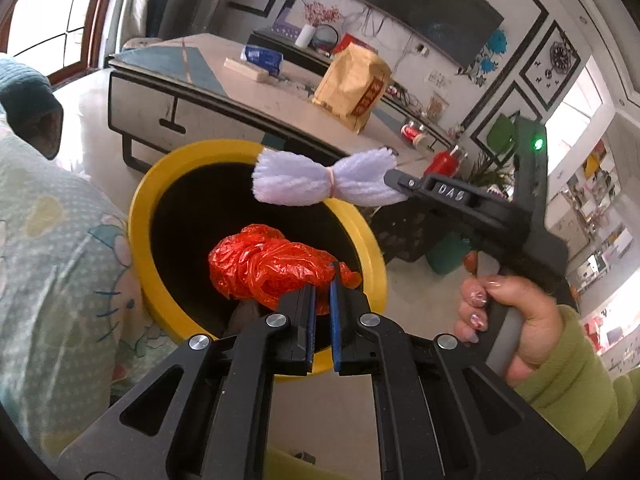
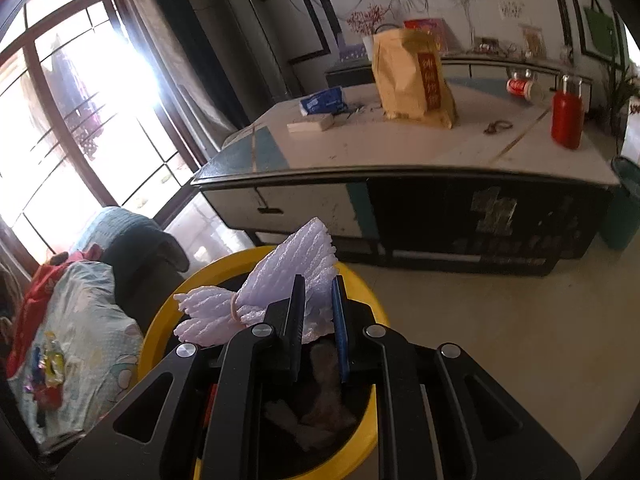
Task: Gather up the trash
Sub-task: 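Carry the foam net and red bag over the yellow bin and release both, then move both open tools back to the candy wrappers on the bed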
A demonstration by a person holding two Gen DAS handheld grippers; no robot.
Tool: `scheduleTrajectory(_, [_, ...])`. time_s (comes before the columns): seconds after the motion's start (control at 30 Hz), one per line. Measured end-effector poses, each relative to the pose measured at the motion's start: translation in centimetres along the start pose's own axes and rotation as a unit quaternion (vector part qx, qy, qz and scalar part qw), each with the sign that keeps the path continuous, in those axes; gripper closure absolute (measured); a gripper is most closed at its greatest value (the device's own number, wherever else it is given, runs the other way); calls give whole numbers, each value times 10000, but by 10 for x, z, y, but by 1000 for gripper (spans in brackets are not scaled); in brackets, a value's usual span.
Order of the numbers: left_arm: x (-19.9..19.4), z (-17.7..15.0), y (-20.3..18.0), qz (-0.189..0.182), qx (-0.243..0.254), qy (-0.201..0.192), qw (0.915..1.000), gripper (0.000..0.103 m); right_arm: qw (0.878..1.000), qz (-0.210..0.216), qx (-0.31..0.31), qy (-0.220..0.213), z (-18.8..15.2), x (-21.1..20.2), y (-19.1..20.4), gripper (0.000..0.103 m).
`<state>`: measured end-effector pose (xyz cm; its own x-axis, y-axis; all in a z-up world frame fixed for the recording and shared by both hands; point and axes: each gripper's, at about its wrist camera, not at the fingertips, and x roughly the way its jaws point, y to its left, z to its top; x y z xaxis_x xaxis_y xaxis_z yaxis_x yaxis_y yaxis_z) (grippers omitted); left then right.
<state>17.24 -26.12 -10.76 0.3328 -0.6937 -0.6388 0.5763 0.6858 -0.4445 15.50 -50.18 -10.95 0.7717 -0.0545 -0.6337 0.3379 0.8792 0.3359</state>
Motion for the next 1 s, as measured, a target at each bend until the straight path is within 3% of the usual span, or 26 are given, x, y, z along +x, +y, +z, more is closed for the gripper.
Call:
scheduleTrajectory(0.1, [6, 0, 2, -11, -65, 83, 9999, 97, 9999, 146, 23, 74, -1, 3, 3, 85])
scheduleTrajectory(0.13, [7, 0, 3, -26, -98, 107, 9999, 91, 9998, 167, 58, 89, -1, 3, 3, 83])
scheduleTrajectory(0.2, [7, 0, 5, -15, -135, 119, 9998, 65, 9995, 223, 167, 136, 0, 4, 3, 71])
scheduleTrajectory(0.27, [4, -1, 7, -91, -189, 116, 9997, 60, 9992, 243, 275, 144, 1, 4, 2, 63])
scheduleTrajectory(0.33, [0, -1, 8, -66, -211, 71, 9997, 52, 9989, 272, 339, 158, 1, 4, 2, 62])
scheduleTrajectory(0.5, [-17, -2, 5, 81, -90, -149, 9998, 19, 9991, 321, 249, 114, 1, 1, 9, 54])
scheduleTrajectory(0.63, [-31, -3, 6, 241, 10, -342, 9991, 11, 9992, 354, 192, 40, 3, -5, 14, 50])
scheduleTrajectory(1.0, [-75, 2, 14, 765, 13, -884, 9931, 11, 9984, 534, -76, -142, 5, -24, 37, 43])
